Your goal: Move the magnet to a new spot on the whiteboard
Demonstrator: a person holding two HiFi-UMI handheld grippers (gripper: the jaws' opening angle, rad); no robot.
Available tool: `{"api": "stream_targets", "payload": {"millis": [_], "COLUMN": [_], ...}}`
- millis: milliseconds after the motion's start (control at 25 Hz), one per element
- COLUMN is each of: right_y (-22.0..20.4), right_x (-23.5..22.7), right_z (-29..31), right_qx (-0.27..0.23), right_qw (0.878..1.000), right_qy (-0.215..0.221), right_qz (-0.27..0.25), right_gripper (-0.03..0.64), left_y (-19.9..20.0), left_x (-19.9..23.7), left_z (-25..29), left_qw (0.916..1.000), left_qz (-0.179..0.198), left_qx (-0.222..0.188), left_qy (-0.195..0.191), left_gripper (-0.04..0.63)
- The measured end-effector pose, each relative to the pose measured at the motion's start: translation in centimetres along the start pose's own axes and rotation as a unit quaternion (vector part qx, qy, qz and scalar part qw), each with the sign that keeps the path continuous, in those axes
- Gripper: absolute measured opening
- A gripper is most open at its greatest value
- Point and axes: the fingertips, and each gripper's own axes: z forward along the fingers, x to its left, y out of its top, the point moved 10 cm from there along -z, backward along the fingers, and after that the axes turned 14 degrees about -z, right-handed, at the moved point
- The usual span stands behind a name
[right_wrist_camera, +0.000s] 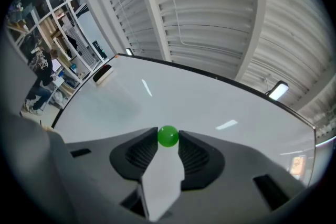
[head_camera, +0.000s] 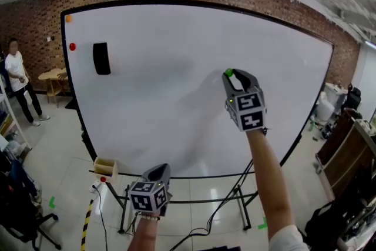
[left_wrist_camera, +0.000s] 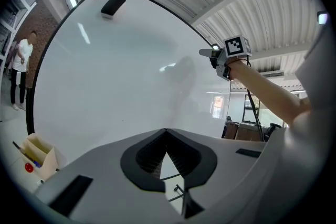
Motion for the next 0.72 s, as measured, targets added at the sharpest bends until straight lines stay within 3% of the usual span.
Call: {"api": "stream_targets", "payload": {"millis": [720], "right_y": [1.0], "right_x": [1.5], "right_z": [5.7], "right_qx": [0.023], "right_qw": [0.999], "right_qy": [-0.023], "right_qz": [-0.039], "right_gripper": [0.137], "left_y": [0.7], "left_x": [1.9], "left_z": [-0.4], "left_qw": [0.9997], "left_qz": [-0.012], "left_qx": [-0.021], "left_qy": [0.011], "left_gripper": [0.0]}}
